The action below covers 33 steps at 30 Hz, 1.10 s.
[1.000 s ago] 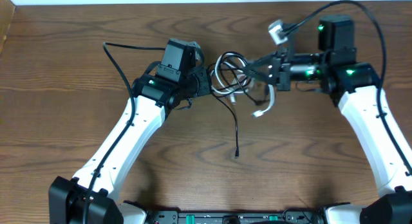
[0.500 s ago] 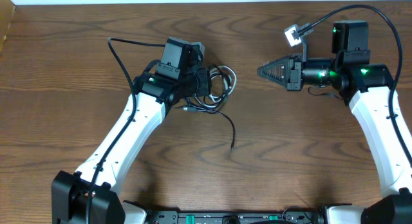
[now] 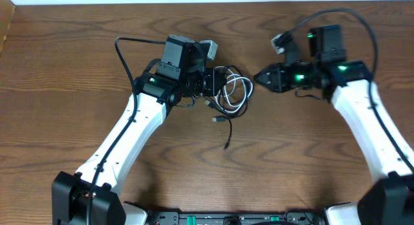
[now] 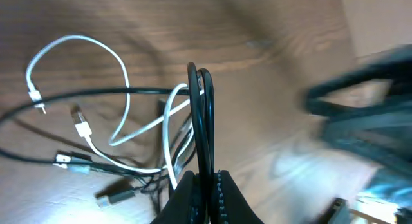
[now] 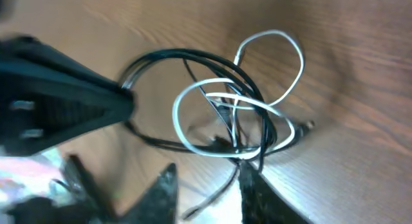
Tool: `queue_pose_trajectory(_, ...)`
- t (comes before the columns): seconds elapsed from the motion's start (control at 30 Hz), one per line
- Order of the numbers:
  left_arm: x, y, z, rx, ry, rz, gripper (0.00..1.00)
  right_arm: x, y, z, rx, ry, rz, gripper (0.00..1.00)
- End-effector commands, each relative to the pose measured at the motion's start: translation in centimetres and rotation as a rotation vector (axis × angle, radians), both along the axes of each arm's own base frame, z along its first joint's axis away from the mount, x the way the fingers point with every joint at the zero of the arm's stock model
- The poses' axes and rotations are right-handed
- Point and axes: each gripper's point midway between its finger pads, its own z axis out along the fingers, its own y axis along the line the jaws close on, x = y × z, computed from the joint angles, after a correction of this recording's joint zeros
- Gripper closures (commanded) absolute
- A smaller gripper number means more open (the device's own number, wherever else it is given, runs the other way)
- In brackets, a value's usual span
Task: Untangle cables
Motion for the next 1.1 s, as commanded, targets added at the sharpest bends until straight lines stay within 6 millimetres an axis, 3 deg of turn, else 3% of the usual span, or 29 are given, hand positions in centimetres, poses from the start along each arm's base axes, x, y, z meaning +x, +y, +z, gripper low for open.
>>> queue_pose_trajectory(0.0,-1.3,-1.5,1.3,-0.117,0.062,-0.064,0.92,0.5,1.1,-2.3,-0.069,-0.013,0.049,0.61)
queue_pose_trajectory(0.17,-2.5,-2.4,2.1,-0.186,0.097,-0.124,0.93,1.4,1.0,-4.6,-0.124,-0.01,0.048,0.56)
queue_pose_trajectory(0.4,-2.8,-2.6,2.4,-0.211,0.122,-0.131,0.93,1.8,0.6,-7.4,-0.186,0.01,0.075,0.57)
queue_pose_trajectory(0.5,-2.8,-2.6,2.4,-0.211,0.125,-0.128,0.93,1.9,0.5,-8.2,-0.195,0.022,0.073,0.64)
queue_pose_trajectory(0.6,-2.6,-2.4,2.3,-0.204,0.121,-0.118,0.92,1.9,0.5,-8.6,-0.197,0.034,0.073,0.88)
queue_pose_trajectory(0.67,-2.1,-2.0,2.0,-0.184,0.113,-0.092,0.93,1.7,0.4,-8.6,-0.198,0.041,0.071,0.98)
queue_pose_trajectory(0.73,-1.2,-0.9,1.3,-0.138,0.098,-0.036,0.93,1.7,0.2,-8.4,-0.192,0.059,0.048,0.99)
queue_pose_trajectory(0.87,1.2,2.6,-0.6,0.019,0.063,0.134,0.92,0.9,-0.2,-6.9,-0.143,0.085,0.043,0.99)
queue_pose_trajectory(0.93,2.2,4.9,-1.7,0.111,0.053,0.226,0.93,0.0,0.2,-4.5,-0.045,0.061,0.096,0.99)
queue_pose_trajectory(1.07,2.6,7.5,-2.7,0.206,0.059,0.305,0.93,-1.3,0.8,0.9,0.167,-0.025,0.192,0.99)
